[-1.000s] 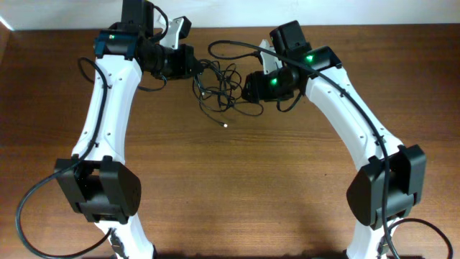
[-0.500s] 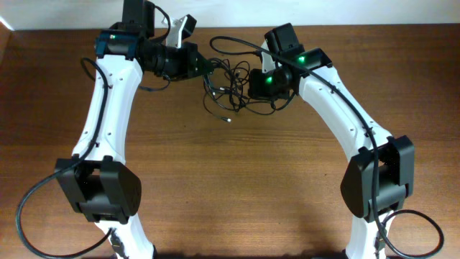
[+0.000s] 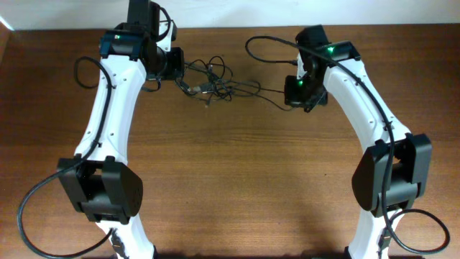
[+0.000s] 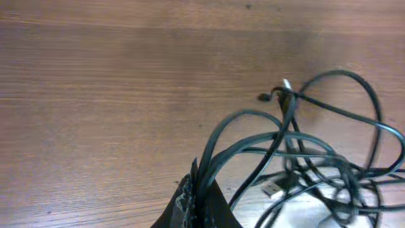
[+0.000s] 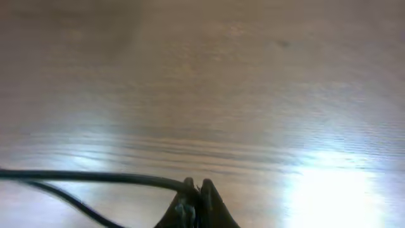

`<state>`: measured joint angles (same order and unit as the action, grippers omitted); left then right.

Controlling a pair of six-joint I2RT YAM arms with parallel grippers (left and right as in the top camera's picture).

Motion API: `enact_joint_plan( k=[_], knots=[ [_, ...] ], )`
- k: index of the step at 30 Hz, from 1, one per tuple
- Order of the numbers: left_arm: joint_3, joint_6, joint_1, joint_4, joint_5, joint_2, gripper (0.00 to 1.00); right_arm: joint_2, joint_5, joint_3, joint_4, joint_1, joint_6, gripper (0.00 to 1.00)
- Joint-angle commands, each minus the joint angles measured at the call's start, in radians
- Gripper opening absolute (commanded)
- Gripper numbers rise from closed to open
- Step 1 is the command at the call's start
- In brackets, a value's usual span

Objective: Untangle cables

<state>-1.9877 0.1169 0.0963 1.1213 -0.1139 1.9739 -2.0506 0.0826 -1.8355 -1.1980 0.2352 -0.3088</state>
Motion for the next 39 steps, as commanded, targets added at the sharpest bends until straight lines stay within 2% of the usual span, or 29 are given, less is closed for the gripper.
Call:
enact_joint_plan(
  k=[1, 7, 10, 11, 12, 14, 15, 16, 17, 19, 21, 22, 24, 27, 32, 39],
  knots=[
    [-0.010, 0.002, -0.035, -0.002, 0.214, -0.005, 0.00, -0.001, -0.261, -0.032, -0.085, -0.076, 0.012, 0.04],
    [-0.010, 0.002, -0.035, 0.008, 0.396, -0.005, 0.03, 0.002, -0.304, -0.085, -0.188, -0.283, -0.087, 0.04],
    [-0.010, 0.003, -0.039, 0.016, 0.451, -0.005, 0.07, 0.002, -0.285, -0.085, -0.201, -0.338, -0.091, 0.04],
    [-0.010, 0.003, -0.042, 0.017, 0.434, -0.005, 0.06, 0.002, -0.222, -0.085, -0.193, -0.342, -0.035, 0.04],
    [-0.010, 0.003, -0.042, 0.018, 0.398, -0.005, 0.05, 0.002, -0.179, -0.085, -0.186, -0.341, 0.010, 0.04],
    [-0.010, 0.002, -0.042, 0.019, 0.239, -0.005, 0.00, 0.002, 0.005, -0.085, -0.167, -0.317, 0.177, 0.04],
    [-0.010, -0.009, -0.042, 0.021, 0.150, -0.005, 0.00, 0.002, 0.051, -0.085, -0.163, -0.306, 0.206, 0.05],
    [-0.010, -0.037, -0.042, 0.024, 0.053, -0.005, 0.00, 0.002, 0.142, -0.085, -0.151, -0.285, 0.254, 0.11],
    [-0.010, -0.076, -0.040, 0.038, -0.108, -0.005, 0.00, 0.002, 0.211, -0.086, -0.143, -0.268, 0.279, 0.25],
    [-0.010, -0.092, -0.030, 0.076, -0.214, -0.005, 0.00, 0.002, 0.283, -0.097, -0.130, -0.243, 0.285, 0.50],
    [-0.010, -0.092, -0.006, 0.114, -0.224, -0.005, 0.00, 0.002, 0.365, -0.143, -0.134, -0.210, 0.321, 0.62],
    [-0.010, -0.092, 0.003, 0.124, -0.233, -0.005, 0.00, 0.002, 0.384, -0.179, -0.139, -0.191, 0.320, 0.65],
    [-0.010, -0.092, 0.030, 0.133, -0.296, -0.005, 0.00, 0.002, 0.420, -0.249, -0.145, -0.139, 0.318, 0.65],
    [-0.010, -0.090, 0.051, 0.098, -0.477, -0.005, 0.00, 0.000, 0.422, -0.273, -0.101, -0.049, 0.222, 0.65],
    [-0.010, -0.001, -0.029, 0.008, -0.707, -0.005, 0.00, -0.006, 0.388, -0.229, -0.051, 0.054, 0.196, 0.65],
    [-0.010, 0.003, -0.091, 0.004, -0.858, -0.005, 0.00, -0.006, 0.305, -0.223, -0.015, 0.138, 0.199, 0.64]
  ],
)
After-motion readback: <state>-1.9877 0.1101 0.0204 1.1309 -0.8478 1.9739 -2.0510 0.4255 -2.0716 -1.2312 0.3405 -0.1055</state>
